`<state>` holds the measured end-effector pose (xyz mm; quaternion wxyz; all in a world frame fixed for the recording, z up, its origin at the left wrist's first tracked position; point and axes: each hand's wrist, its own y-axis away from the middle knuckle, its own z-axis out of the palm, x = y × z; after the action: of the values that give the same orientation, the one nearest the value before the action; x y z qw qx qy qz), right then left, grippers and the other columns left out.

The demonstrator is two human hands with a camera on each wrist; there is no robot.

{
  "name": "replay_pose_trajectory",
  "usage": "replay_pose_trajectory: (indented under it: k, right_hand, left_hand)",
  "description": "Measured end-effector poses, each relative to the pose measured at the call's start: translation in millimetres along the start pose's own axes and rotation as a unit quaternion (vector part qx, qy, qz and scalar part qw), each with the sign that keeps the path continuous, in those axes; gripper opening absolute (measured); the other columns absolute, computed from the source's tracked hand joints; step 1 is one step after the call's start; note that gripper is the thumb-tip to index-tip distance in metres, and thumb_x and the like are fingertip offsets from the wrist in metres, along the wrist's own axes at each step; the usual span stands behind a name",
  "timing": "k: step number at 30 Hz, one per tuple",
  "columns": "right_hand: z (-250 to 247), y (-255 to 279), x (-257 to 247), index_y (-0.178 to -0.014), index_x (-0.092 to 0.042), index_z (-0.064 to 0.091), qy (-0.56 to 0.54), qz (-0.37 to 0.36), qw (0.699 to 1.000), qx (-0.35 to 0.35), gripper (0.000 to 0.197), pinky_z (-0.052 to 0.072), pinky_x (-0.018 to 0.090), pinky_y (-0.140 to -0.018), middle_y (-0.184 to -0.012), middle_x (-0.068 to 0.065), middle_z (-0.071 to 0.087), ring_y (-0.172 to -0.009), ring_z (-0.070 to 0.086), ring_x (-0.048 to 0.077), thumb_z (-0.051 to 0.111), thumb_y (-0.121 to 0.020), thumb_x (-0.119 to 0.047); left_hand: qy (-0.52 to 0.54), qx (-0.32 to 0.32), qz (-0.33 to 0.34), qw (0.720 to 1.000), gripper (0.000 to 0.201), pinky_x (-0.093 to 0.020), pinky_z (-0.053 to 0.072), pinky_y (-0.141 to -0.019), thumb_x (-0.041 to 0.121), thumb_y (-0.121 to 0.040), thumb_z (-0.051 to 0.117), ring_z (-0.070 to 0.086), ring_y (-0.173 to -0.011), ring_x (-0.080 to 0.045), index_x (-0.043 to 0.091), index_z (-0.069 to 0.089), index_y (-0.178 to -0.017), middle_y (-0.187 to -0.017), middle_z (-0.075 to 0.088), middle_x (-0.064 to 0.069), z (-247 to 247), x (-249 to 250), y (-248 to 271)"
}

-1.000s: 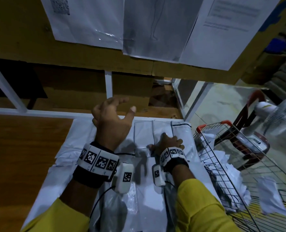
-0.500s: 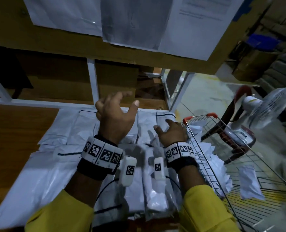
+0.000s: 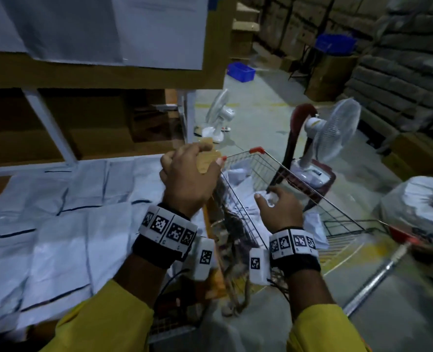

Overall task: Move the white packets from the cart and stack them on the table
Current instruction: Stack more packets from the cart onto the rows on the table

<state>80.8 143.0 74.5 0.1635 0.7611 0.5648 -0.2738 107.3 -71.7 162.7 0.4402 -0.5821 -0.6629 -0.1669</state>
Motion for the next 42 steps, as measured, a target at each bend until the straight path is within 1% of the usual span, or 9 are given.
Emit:
replay_pose_trajectory:
  k: [5,10,18,25,28,31,34,37,42]
  right_hand:
    - [-29,-4,64,-0.131,-0.027,0.061,0.013,0.081,0.996,0.027,0.055,0.044,0.048,-0.102,-0.133,0.011,0.059,-0.125,0.049,0.04,0.066,-0.085,-0.057]
    - [-22,-29,101,-0.131,-0.028,0.06,0.011,0.12,0.992,0.027,0.06,0.044,0.052,-0.103,-0.133,0.007,0.061,-0.124,0.052,0.038,0.063,-0.082,-0.063]
    - [-7,-83,131,-0.13,-0.028,0.06,0.046,0.164,0.985,0.034,0.063,0.044,0.049,-0.102,-0.129,0.007,0.062,-0.121,0.055,0.036,0.06,-0.08,-0.066]
    - [20,-129,167,-0.14,-0.024,0.054,0.063,0.206,0.977,-0.004,0.068,0.041,0.049,-0.106,-0.137,0.01,0.057,-0.128,0.05,0.037,0.062,-0.085,-0.063]
    - [38,-157,197,-0.143,-0.024,0.049,0.078,0.24,0.967,-0.038,0.072,0.039,0.049,-0.108,-0.14,0.011,0.053,-0.13,0.048,0.037,0.059,-0.085,-0.065]
    - [59,-184,229,-0.149,-0.026,0.04,0.1,0.275,0.952,-0.094,0.078,0.036,0.05,-0.108,-0.143,0.013,0.047,-0.132,0.043,0.038,0.056,-0.086,-0.069]
    - [79,-210,259,-0.151,-0.026,0.035,0.136,0.288,0.94,-0.122,0.081,0.033,0.052,-0.112,-0.149,0.017,0.039,-0.137,0.036,0.039,0.057,-0.085,-0.068]
    - [100,-229,286,-0.149,-0.021,0.034,0.205,0.275,0.93,-0.132,0.082,0.022,0.053,-0.116,-0.157,0.022,0.026,-0.144,0.022,0.041,0.06,-0.085,-0.065]
    - [139,-247,319,-0.154,-0.018,0.023,0.263,0.289,0.906,-0.164,0.1,0.018,0.059,-0.117,-0.16,0.029,0.016,-0.144,0.02,0.049,0.065,-0.078,-0.067]
  left_hand:
    - [-0.057,-0.077,0.007,0.995,0.037,-0.044,0.028,-0.108,0.055,-0.088,0.064,0.033,-0.132,-0.028,0.039,0.063,-0.12,-0.132,0.057,0.006,67,39,1]
    - [-0.094,-0.15,0.04,0.983,0.051,-0.05,0.036,-0.108,0.07,-0.076,0.053,0.044,-0.127,-0.03,0.04,0.061,-0.116,-0.127,0.061,0.005,130,43,-37]
    - [-0.234,-0.227,0.086,0.941,0.045,-0.042,0.032,-0.105,0.054,-0.089,0.064,0.041,-0.129,-0.032,0.03,0.061,-0.128,-0.132,0.06,-0.004,224,39,-106]
    - [-0.36,-0.342,0.077,0.865,0.052,-0.047,0.043,-0.101,0.063,-0.078,0.057,0.054,-0.117,-0.034,0.028,0.063,-0.116,-0.123,0.062,-0.009,330,0,-155]
    - [-0.387,-0.364,0.094,0.842,0.052,-0.043,0.048,-0.095,0.059,-0.086,0.059,0.058,-0.115,-0.035,0.02,0.063,-0.121,-0.123,0.062,-0.012,373,-13,-171]
    - [-0.371,-0.397,0.059,0.837,0.07,-0.042,0.047,-0.096,0.066,-0.089,0.05,0.058,-0.12,-0.035,0.014,0.056,-0.136,-0.134,0.06,-0.014,422,-40,-184]
    - [-0.369,-0.441,0.07,0.815,0.098,-0.041,0.047,-0.097,0.083,-0.085,0.024,0.06,-0.118,-0.036,0.005,0.051,-0.138,-0.136,0.059,-0.018,478,-77,-197]
    - [-0.41,-0.451,0.054,0.791,0.061,-0.041,0.047,-0.094,0.051,-0.099,0.049,0.058,-0.118,-0.037,0.002,0.053,-0.134,-0.134,0.06,-0.02,508,-87,-199]
    - [-0.46,-0.47,0.073,0.75,0.04,-0.05,0.048,-0.097,0.031,-0.102,0.041,0.06,-0.113,-0.04,0.004,0.056,-0.127,-0.123,0.064,-0.023,551,-119,-190]
